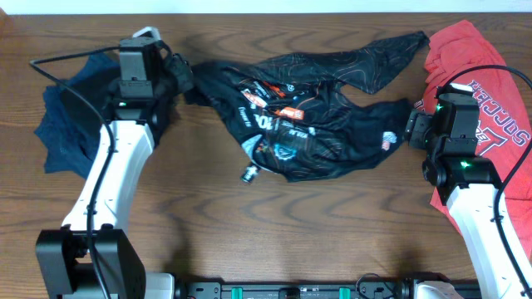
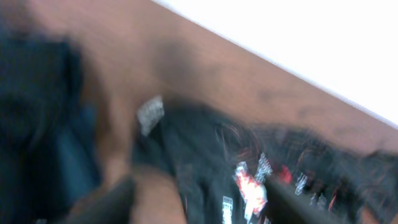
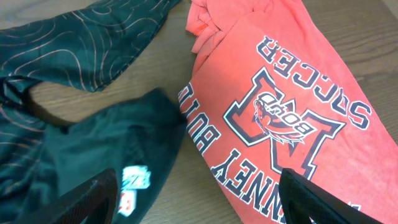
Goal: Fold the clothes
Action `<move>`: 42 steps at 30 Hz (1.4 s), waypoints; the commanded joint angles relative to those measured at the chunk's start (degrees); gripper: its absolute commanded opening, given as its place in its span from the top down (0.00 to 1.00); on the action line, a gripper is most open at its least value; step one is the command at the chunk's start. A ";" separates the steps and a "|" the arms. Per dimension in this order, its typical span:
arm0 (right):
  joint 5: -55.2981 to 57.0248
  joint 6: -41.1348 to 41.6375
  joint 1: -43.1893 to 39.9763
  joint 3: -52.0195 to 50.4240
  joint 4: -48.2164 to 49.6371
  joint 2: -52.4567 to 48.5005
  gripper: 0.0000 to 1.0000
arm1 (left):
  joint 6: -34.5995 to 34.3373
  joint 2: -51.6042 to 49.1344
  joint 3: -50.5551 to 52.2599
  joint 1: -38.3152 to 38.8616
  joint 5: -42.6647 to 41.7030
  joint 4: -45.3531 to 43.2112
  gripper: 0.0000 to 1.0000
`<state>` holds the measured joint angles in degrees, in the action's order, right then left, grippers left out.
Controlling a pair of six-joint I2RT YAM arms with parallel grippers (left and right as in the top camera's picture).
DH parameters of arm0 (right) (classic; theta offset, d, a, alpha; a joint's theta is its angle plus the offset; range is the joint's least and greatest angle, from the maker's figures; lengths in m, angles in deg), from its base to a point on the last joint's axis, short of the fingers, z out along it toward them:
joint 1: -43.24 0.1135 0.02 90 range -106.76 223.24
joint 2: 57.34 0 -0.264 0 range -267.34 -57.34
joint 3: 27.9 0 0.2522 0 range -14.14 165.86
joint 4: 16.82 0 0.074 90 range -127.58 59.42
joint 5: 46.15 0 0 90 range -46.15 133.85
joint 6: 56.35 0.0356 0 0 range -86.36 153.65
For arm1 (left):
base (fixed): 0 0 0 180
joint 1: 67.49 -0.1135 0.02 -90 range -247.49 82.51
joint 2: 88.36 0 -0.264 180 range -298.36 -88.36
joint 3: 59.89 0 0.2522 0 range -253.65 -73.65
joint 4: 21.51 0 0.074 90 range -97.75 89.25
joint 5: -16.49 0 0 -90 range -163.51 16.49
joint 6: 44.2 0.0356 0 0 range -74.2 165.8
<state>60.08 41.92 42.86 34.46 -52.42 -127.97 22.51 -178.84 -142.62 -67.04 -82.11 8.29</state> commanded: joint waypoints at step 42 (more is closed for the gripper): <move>-0.15 -0.17 -0.37 0.33 -0.26 0.63 0.19 | -27.52 -15.37 13.57 33.86 -12.76 0.07 0.94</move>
<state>59.92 41.92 42.86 34.46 -52.62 -127.97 -5.40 -193.83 -129.44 -33.31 -96.28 6.95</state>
